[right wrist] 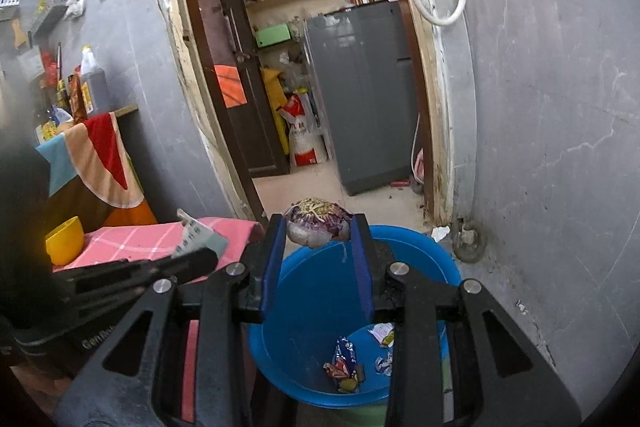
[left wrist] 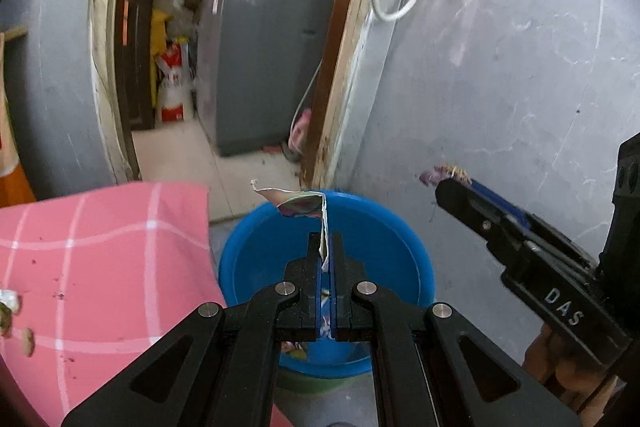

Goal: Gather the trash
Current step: 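Open both grippers over the blue bucket to drop the garlic and paper, then move both tools back from the bucket to the remaining trash on the table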

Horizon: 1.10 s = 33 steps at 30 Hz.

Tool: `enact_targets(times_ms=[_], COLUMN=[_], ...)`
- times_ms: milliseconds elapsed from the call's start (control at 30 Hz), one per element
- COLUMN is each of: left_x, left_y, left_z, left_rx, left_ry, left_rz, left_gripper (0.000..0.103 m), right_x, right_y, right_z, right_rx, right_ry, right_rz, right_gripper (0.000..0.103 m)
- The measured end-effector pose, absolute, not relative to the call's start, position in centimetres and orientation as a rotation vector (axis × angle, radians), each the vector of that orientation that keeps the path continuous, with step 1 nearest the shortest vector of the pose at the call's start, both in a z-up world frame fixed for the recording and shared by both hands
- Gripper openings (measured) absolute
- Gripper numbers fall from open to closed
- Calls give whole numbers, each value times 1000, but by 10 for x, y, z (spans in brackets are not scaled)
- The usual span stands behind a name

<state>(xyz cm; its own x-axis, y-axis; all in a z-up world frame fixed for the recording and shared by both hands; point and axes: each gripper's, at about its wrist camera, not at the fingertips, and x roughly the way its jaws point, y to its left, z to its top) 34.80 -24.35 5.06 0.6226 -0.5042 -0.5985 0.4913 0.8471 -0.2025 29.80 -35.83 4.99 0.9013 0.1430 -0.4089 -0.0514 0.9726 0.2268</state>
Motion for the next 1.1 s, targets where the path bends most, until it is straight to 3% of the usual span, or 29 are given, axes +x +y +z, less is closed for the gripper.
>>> enact_targets(times_ms=[133,267,467,567,733,833,1000,1100], left_x=[362,369,367,361,349,340,328,321], left_y=[-247,-242,-224,-212,-190,-175,-146,-129], left_z=[39,33,34,39,50,57,67,69], left_rx=[-42,-71,-91,-99,-92,-96,-110,-119], left_ry=[759,785,775,748,676,633,585,561], left_rz=[-556,-544,-507,-475,-410,-376,-335,-305], left_gripper=[6,35,38,45,46,57,63,82], right_x=[311,322,324,322,316,311,305,299], right_y=[-363,-363,-364,-364,-359,-353,-341,-329], right_z=[43,37,34,37,43,48,55,62], right_rx=[220,214,219,220,209,197,200,194], right_ry=[482,516,528,513,483,460,430,401], right_rz=[109,100,85,81,85,84,101,111], right_gripper=[46,46,49,55,62,68,76,85])
